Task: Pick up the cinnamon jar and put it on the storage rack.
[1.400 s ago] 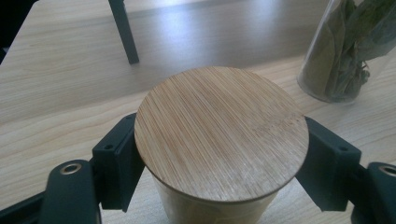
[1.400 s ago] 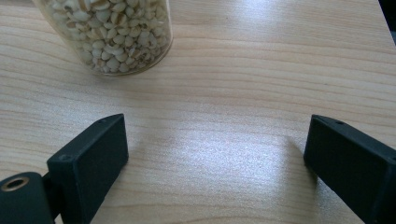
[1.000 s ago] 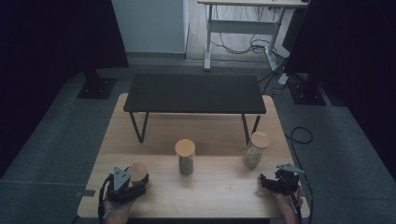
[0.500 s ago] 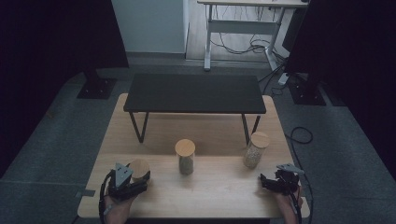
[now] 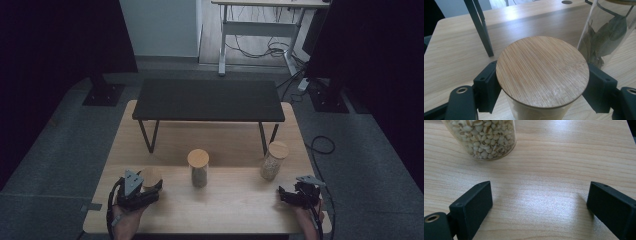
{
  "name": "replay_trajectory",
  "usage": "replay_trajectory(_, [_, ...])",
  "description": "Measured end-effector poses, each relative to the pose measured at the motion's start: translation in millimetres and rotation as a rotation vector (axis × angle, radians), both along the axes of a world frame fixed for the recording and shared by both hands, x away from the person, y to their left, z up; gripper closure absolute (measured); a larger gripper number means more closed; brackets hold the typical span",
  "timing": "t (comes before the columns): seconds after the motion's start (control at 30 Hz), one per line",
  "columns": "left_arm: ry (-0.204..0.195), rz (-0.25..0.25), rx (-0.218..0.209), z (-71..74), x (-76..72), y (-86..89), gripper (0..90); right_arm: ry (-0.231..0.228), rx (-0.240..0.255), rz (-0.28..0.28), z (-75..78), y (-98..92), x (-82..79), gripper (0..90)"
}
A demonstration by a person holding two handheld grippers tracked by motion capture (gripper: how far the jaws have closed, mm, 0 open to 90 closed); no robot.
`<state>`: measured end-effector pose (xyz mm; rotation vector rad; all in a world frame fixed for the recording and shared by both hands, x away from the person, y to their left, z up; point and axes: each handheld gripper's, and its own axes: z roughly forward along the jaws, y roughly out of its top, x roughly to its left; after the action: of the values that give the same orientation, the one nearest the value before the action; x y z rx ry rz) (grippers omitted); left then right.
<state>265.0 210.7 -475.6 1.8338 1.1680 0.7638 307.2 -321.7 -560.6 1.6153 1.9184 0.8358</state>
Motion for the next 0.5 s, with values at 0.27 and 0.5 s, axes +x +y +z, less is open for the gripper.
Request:
replay_trajectory(0.27, [-0.005,-0.004,0.005,6.6,4.5,-0.7,24.5,0.0,0.0,0.0,0.0,0.0,0.0,5.7])
replay_trajectory(0.5, [-0.012,-0.006,0.01,12.2,8.1,-1.3,24.5,0.0,0.0,0.0,0.0,0.0,0.0,5.7])
